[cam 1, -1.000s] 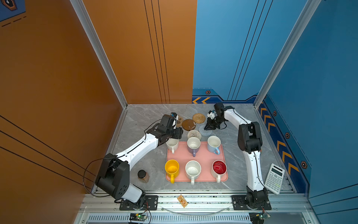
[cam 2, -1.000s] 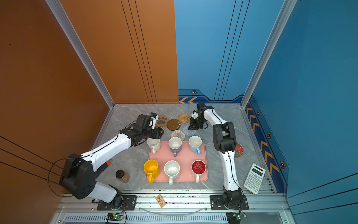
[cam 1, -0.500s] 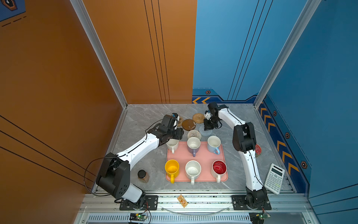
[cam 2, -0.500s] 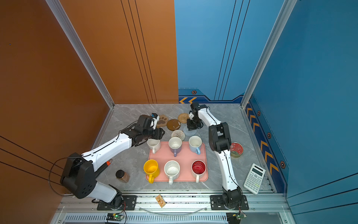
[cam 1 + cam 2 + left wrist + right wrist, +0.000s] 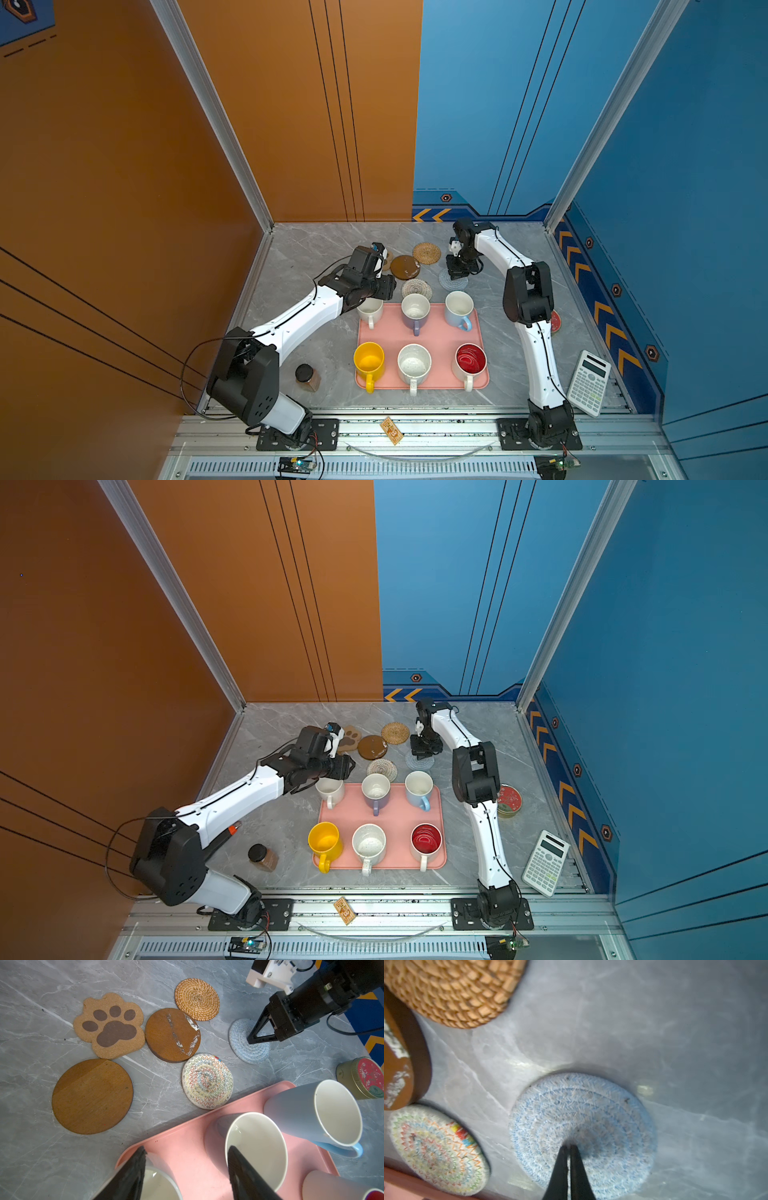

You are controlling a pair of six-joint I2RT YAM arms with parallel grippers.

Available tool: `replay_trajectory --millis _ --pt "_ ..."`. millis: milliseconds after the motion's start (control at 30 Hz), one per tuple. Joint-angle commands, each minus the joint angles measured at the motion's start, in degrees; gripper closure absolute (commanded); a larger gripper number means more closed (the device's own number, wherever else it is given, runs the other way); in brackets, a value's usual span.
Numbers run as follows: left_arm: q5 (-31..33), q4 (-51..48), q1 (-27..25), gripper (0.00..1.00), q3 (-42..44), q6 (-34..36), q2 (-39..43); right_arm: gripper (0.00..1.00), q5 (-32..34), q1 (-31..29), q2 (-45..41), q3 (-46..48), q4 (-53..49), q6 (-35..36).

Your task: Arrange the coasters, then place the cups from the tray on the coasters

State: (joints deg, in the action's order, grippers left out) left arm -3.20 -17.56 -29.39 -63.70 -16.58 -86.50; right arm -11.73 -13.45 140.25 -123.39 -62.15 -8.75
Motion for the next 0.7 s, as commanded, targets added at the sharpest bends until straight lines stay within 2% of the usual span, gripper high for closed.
replay_trajectory --millis 0,400,667 --pt "1.6 -1.9 -0.5 0.36 -2.1 -0.2 -0.4 0.95 5.3 3.2 2.0 0.9 -3.6 0.7" --pt "6.0 -4.7 -0.5 0.36 -3.9 0.1 -0.9 0.95 4.9 9.0 4.9 -4.6 -3.6 -0.5" --pt "12.5 -10.4 0.3 0.36 -7.7 0.5 -3.1 0.94 1.9 9.7 5.9 -7.7 -2.9 -0.7"
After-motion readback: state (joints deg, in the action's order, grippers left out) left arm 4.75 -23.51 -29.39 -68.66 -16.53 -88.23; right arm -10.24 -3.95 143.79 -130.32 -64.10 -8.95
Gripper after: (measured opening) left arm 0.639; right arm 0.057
